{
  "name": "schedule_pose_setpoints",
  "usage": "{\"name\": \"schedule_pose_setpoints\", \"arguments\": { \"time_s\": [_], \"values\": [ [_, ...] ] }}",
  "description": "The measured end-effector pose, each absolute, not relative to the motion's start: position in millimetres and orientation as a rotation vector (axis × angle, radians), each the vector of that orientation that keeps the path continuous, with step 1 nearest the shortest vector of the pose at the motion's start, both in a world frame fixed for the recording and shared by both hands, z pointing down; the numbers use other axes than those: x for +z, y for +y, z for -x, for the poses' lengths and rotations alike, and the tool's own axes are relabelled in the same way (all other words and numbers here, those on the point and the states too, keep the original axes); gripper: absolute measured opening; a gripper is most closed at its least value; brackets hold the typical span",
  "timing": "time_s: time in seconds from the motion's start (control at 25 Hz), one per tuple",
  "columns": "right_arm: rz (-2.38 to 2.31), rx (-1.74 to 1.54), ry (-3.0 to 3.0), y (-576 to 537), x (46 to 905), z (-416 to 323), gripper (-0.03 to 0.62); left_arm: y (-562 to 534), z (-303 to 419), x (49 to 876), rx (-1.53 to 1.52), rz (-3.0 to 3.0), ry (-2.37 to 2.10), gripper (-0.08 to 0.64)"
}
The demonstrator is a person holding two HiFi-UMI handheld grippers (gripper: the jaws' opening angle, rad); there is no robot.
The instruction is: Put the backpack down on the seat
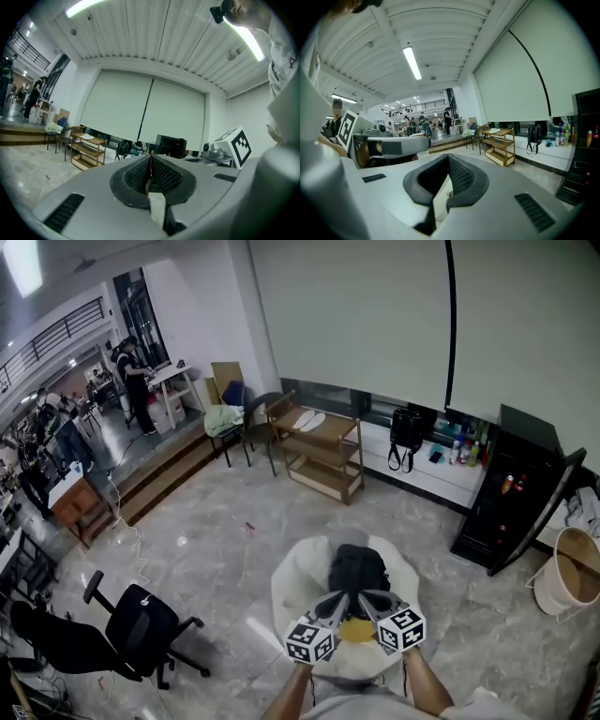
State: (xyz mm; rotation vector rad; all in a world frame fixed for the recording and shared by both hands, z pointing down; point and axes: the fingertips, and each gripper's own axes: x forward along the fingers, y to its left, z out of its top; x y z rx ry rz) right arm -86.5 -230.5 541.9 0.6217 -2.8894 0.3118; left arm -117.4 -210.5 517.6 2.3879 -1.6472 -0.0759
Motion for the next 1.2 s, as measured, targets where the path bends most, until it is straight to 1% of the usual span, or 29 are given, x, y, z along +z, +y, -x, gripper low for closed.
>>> {"name": "schedule_pose_setpoints", "arguments": {
  "time_s": [0.48,0.92,1.2],
  "values": [
    [-0.712,0.316,-2.850,-152.0,551.8,70.3,0.027,-135.8,102.4,524.3,-0.076,-2.435,-1.558,0.032],
    [-0.772,0.366,-2.851,-70.3,554.1,51.2,0.028,-34.4,97.8,540.1,-0.068,-2.407,-1.550,0.031],
    [-0.736,0.342,-2.843,-29.7,550.3,43.1,0.027,-4.2,85.2,532.8,-0.095,-2.414,-1.552,0.031]
  ]
}}
